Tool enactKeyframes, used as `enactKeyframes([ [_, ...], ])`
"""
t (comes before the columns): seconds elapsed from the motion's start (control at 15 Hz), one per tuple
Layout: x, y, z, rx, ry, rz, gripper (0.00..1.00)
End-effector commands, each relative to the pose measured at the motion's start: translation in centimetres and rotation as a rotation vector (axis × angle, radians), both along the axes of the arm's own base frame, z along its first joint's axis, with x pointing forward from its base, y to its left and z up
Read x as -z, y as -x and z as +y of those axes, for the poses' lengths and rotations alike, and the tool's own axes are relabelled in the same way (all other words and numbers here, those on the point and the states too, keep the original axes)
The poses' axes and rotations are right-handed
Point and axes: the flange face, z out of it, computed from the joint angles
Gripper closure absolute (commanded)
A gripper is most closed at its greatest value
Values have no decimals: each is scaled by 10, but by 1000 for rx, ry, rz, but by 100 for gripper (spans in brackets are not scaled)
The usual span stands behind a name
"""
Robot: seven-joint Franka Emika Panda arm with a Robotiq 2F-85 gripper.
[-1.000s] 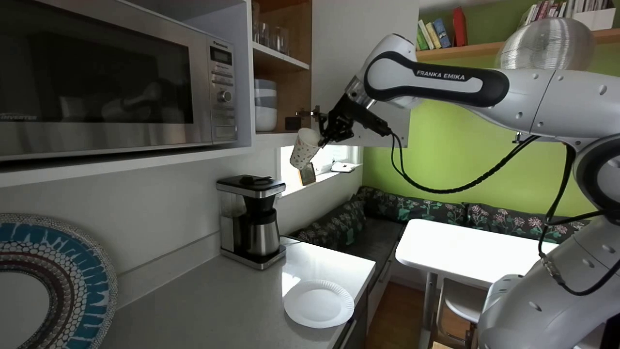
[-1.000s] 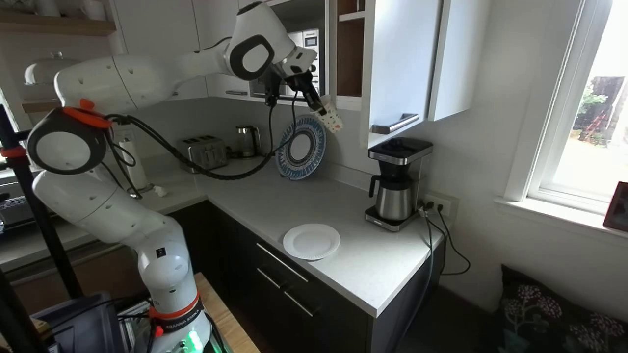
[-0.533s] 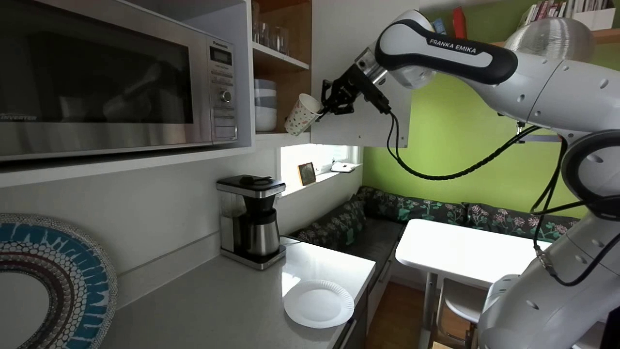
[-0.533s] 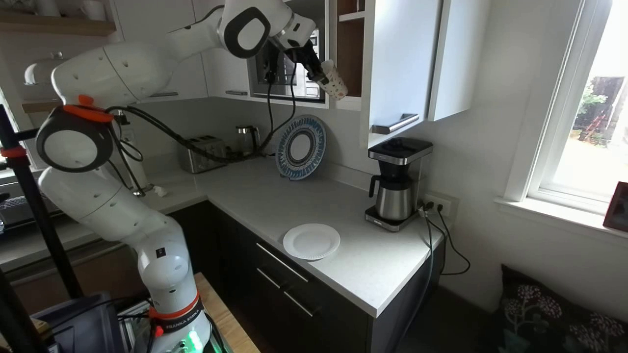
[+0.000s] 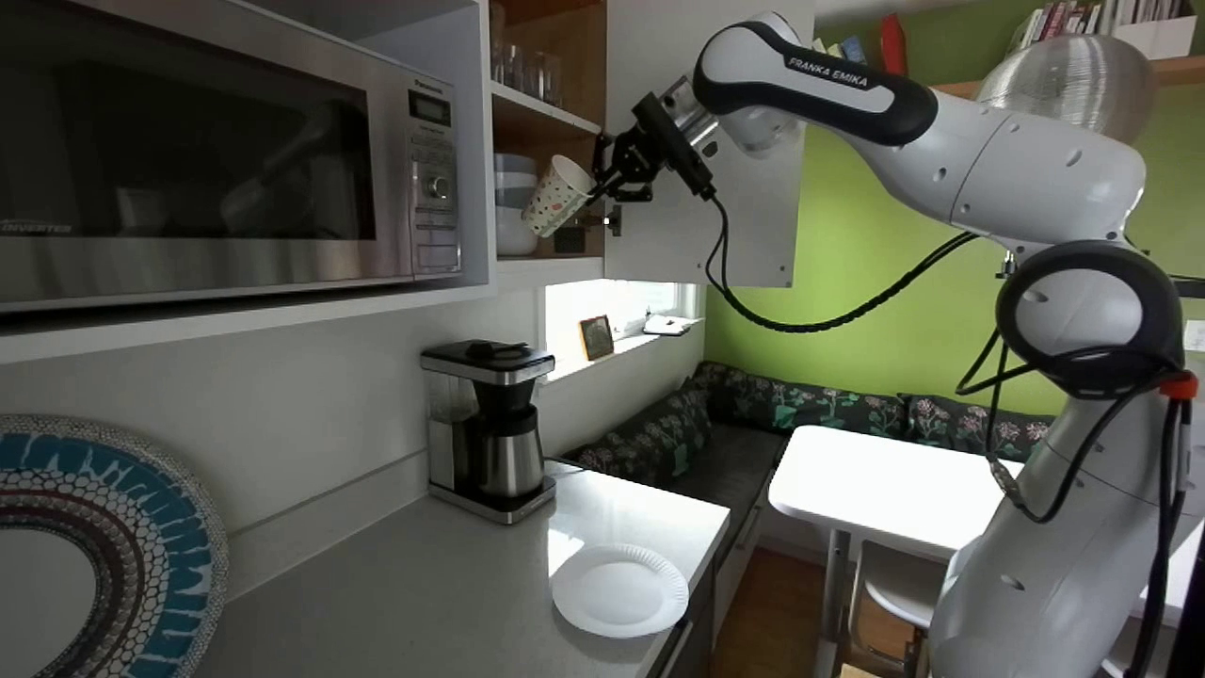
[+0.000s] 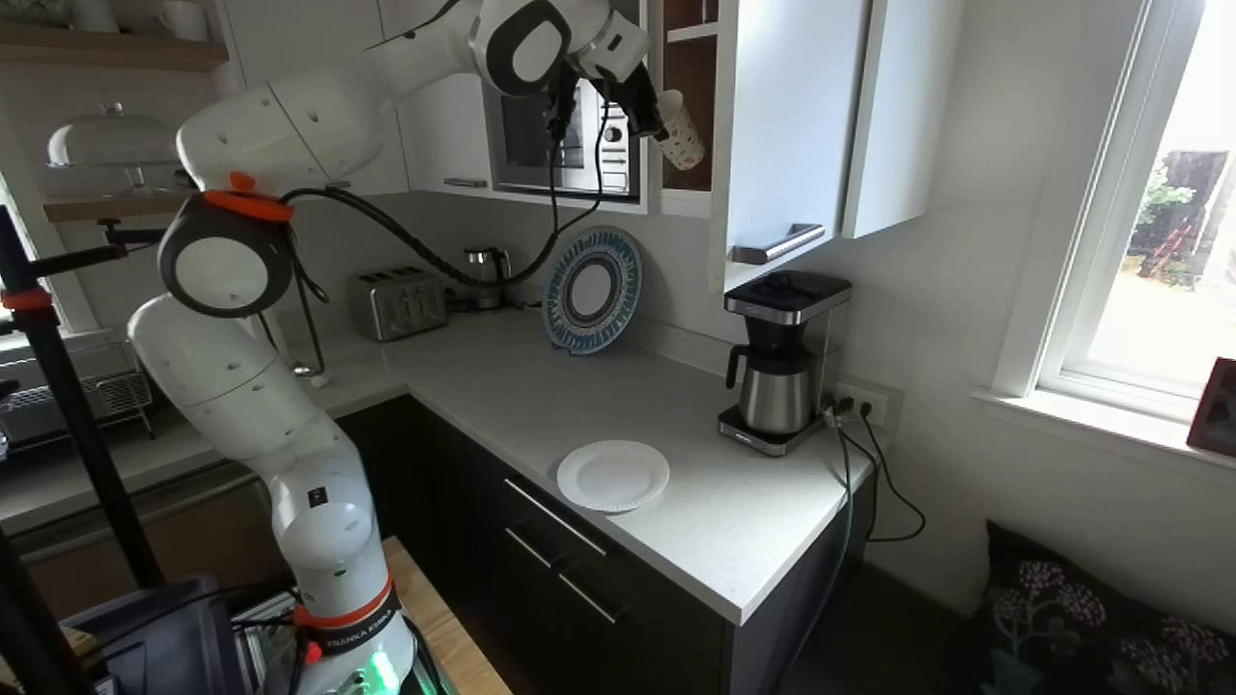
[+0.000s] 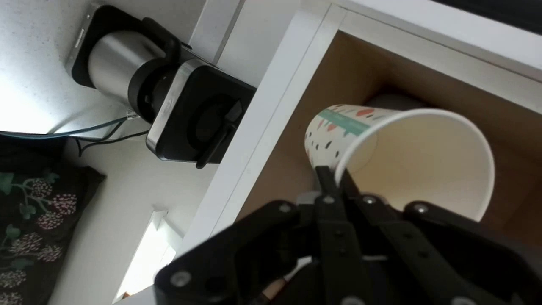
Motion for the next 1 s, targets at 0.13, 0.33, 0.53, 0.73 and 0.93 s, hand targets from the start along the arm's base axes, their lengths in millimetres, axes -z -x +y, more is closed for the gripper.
enactKeyframes([
  [0.13, -10, -43, 12, 6, -97, 85, 99],
  [0.33, -9, -59, 18, -6, -125, 128, 99],
  [0.53, -9, -72, 22, -1, -123, 161, 99],
  [0.73, -6, -83, 20, 9, -121, 175, 99],
  [0.93, -2, -94, 16, 30, -124, 180, 99],
])
